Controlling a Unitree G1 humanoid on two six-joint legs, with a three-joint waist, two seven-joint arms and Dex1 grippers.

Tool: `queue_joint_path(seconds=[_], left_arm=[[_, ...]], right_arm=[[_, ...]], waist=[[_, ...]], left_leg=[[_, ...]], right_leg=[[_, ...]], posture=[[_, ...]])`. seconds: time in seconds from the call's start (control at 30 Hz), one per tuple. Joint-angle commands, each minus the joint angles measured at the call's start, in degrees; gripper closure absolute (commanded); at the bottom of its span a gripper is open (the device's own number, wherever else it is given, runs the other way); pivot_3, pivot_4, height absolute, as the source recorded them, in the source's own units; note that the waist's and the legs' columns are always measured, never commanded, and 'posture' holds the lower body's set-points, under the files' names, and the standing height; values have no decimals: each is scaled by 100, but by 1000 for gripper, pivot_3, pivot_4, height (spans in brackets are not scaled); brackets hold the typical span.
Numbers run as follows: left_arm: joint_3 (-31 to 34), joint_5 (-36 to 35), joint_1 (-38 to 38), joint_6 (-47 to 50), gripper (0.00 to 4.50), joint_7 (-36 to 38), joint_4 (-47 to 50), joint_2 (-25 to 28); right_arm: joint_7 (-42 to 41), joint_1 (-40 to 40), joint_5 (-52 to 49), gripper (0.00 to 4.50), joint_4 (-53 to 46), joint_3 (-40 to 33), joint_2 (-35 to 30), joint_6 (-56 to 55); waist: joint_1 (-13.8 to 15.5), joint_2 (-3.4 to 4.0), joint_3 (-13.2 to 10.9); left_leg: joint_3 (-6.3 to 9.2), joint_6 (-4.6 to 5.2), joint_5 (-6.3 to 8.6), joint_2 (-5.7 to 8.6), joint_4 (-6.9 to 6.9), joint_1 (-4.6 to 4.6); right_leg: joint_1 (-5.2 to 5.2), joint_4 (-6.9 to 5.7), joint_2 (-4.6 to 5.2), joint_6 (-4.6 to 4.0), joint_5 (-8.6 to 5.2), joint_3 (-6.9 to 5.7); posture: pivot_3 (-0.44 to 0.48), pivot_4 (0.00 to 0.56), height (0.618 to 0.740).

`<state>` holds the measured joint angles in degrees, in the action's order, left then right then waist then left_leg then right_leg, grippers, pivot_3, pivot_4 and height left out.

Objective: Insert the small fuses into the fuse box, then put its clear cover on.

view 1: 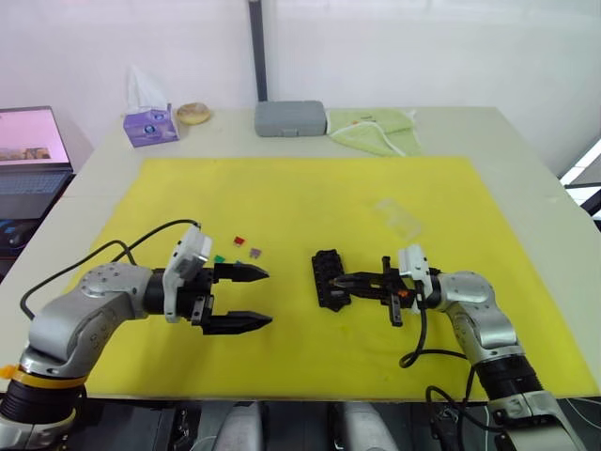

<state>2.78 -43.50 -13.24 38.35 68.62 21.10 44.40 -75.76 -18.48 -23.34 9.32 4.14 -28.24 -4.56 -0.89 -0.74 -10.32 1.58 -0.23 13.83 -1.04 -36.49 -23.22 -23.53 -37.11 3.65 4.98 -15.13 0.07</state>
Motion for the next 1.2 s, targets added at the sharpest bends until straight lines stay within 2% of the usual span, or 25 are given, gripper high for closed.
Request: queue_joint_path(seconds=[0.03, 1.03, 1.2], left_arm=[[-8, -55, -23, -50, 82, -19, 144, -25], [-112, 74, 24, -193, 82, -134, -20, -195], [-152, 91, 25, -222, 82, -162, -33, -254]], right_arm=[[-5, -112, 65, 4500, 45, 0, 22, -152], [-53, -303, -117, 4500, -346, -115, -157, 137], [-141, -382, 14, 4500, -94, -77, -196, -40]], waist=[[0, 0, 0], [2, 0, 0], [4, 0, 0]], left_leg=[[0, 0, 0, 0, 0, 0], [0, 0, 0, 0, -3, 4], [0, 0, 0, 0, -4, 3]], right_leg=[[0, -1, 0, 0, 0, 0], [5, -2, 0, 0, 0, 0], [5, -2, 0, 0, 0, 0]], posture=[[0, 150, 740], [0, 150, 740], [0, 150, 740]])
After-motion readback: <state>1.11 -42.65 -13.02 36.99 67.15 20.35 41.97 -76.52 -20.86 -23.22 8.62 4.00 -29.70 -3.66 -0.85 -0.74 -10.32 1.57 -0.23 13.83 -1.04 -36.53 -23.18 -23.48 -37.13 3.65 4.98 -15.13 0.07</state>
